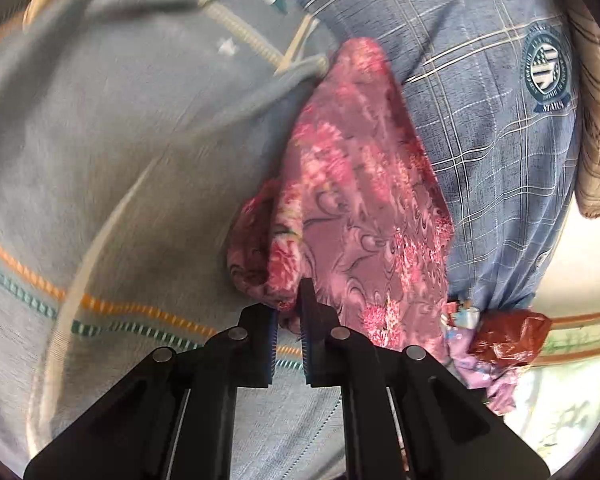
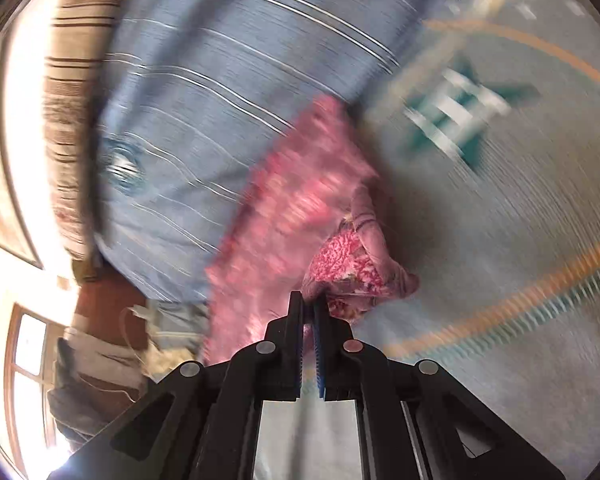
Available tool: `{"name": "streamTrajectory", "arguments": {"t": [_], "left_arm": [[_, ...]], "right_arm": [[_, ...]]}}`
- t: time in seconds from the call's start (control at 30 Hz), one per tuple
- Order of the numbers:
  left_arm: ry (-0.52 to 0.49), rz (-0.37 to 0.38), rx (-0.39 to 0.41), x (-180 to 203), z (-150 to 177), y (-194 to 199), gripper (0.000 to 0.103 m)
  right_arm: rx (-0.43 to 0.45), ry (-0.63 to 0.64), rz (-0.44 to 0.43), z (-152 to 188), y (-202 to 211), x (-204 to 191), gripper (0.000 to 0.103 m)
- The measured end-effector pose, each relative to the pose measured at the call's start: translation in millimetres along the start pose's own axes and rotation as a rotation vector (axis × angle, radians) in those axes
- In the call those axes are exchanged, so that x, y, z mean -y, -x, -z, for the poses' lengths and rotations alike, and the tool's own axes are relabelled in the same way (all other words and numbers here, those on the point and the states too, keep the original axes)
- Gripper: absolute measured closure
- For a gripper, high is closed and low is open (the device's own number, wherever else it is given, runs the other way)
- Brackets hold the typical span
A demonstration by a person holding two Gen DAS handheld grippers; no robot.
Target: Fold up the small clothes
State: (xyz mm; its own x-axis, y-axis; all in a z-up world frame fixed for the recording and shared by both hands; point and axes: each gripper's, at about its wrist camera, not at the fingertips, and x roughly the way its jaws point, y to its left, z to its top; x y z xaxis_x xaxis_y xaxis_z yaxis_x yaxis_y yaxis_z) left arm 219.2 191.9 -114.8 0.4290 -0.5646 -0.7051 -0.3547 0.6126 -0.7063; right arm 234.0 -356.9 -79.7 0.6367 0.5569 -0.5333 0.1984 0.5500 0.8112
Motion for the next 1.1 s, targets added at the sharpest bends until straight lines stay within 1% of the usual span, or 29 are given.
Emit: {"name": "streamTrajectory", "arguments": {"t": [0.07, 0.13, 0.17, 0.2, 0.27, 0.33, 0.37, 0.4, 0.43, 0.5, 0.53, 0.57, 0.63, 0.67, 0.7, 0.73, 0.77, 0.83, 0.87, 0.9, 0.93, 0.97, 1.0, 1.03, 1.07, 1.1], "left_arm": [[-0.024, -0.005, 0.005, -1.7, 3.9, 2.3, 0.095], [-0.035, -0.009, 0.006, 1.0, 3.8, 3.1, 0.095], [-0.035, -0.012, 0.004, 0.8, 3.4, 2.8, 0.095], [-0.034, -0.015, 0.004, 2.8, 3.1, 1.2, 0.095], [-0.035, -0.020, 0.003, 2.8, 2.8, 0.0, 0.095], [-0.022, -0.024, -0.001, 1.0, 2.8, -2.3, 0.095], [-0.011, -0.019, -0.005, 0.0, 2.6, -1.9, 0.095], [-0.007, -0.011, -0.004, 0.0, 3.4, 1.0, 0.095], [-0.009, 0.000, -0.001, 0.4, 4.3, 3.9, 0.095], [-0.027, 0.004, 0.009, 2.9, 5.7, 8.9, 0.095], [-0.033, -0.006, 0.009, 3.2, 5.3, 7.6, 0.095], [-0.031, -0.021, -0.003, 2.3, 4.3, 2.3, 0.095], [-0.019, -0.034, -0.024, -2.1, 3.4, -6.6, 0.095], [-0.022, -0.025, -0.020, -2.7, 3.8, -4.6, 0.095], [-0.036, -0.024, -0.025, -1.9, 4.0, -1.3, 0.094], [-0.052, -0.027, -0.030, -1.0, 4.6, 2.6, 0.094], [-0.068, -0.028, -0.034, 0.5, 6.3, 8.2, 0.094], [-0.108, -0.002, -0.031, 4.0, 9.1, 26.6, 0.092], [-0.123, 0.019, -0.022, 5.5, 7.9, 36.5, 0.086], [-0.138, 0.037, 0.000, 8.0, 4.0, 48.5, 0.080], [-0.149, 0.032, 0.024, 10.8, -0.5, 56.5, 0.060], [-0.158, 0.016, 0.053, 14.0, -6.1, 63.3, 0.044], [-0.166, -0.007, 0.089, 17.9, -14.1, 70.1, 0.041], [-0.170, -0.014, 0.107, 20.7, -19.9, 73.3, 0.041], [-0.171, -0.012, 0.114, 23.2, -26.2, 75.1, 0.041], [-0.164, 0.005, 0.119, 25.0, -34.1, 75.8, 0.041]], "right_arm": [[0.022, -0.025, 0.035, 5.0, 8.5, 12.4, 0.093], [0.077, -0.071, 0.050, 4.4, 21.8, 22.4, 0.076], [0.106, -0.096, 0.043, 0.7, 25.4, 26.3, 0.050], [0.132, -0.110, 0.044, -1.8, 27.7, 28.4, 0.035], [0.178, -0.093, 0.046, -6.1, 26.9, 24.8, 0.035], [0.171, -0.021, 0.100, -10.4, 12.6, 16.7, 0.035], [0.149, 0.024, 0.116, -12.2, 3.4, 11.1, 0.051], [0.104, 0.075, 0.096, -14.7, -7.0, 2.1, 0.096], [0.053, 0.121, 0.064, -14.9, -12.5, -8.8, 0.093], [0.088, 0.178, 0.041, -11.5, -0.2, -23.0, 0.094], [0.106, 0.214, 0.057, -11.7, 5.8, -27.6, 0.094], [0.107, 0.230, 0.117, -15.0, 5.4, -24.3, 0.094], [0.059, 0.233, 0.265, -19.9, -8.2, -8.5, 0.094], [0.035, 0.240, 0.295, -18.7, -13.9, -2.8, 0.096], [0.055, 0.248, 0.287, -16.3, -10.2, -3.3, 0.089], [0.079, 0.252, 0.303, -14.0, -4.0, -10.1, 0.084], [0.101, 0.256, 0.308, -12.0, 1.3, -14.3, 0.083], [0.153, 0.286, 0.283, -5.8, 16.7, -30.6, 0.078], [0.164, 0.315, 0.279, -4.2, 19.1, -39.9, 0.068], [0.167, 0.360, 0.268, 1.6, 20.3, -50.9, 0.054], [0.150, 0.430, 0.245, 10.5, 14.1, -70.3, 0.047], [0.131, 0.478, 0.229, 15.7, 5.5, -86.0, 0.038], [0.105, 0.530, 0.210, 25.7, -5.7, -101.4, 0.036], [0.067, 0.589, 0.182, 38.8, -20.9, -118.9, 0.036], [0.019, 0.647, 0.147, 54.4, -40.6, -137.4, 0.036], [-0.027, 0.694, 0.120, 68.7, -56.9, -150.0, 0.034]]}}
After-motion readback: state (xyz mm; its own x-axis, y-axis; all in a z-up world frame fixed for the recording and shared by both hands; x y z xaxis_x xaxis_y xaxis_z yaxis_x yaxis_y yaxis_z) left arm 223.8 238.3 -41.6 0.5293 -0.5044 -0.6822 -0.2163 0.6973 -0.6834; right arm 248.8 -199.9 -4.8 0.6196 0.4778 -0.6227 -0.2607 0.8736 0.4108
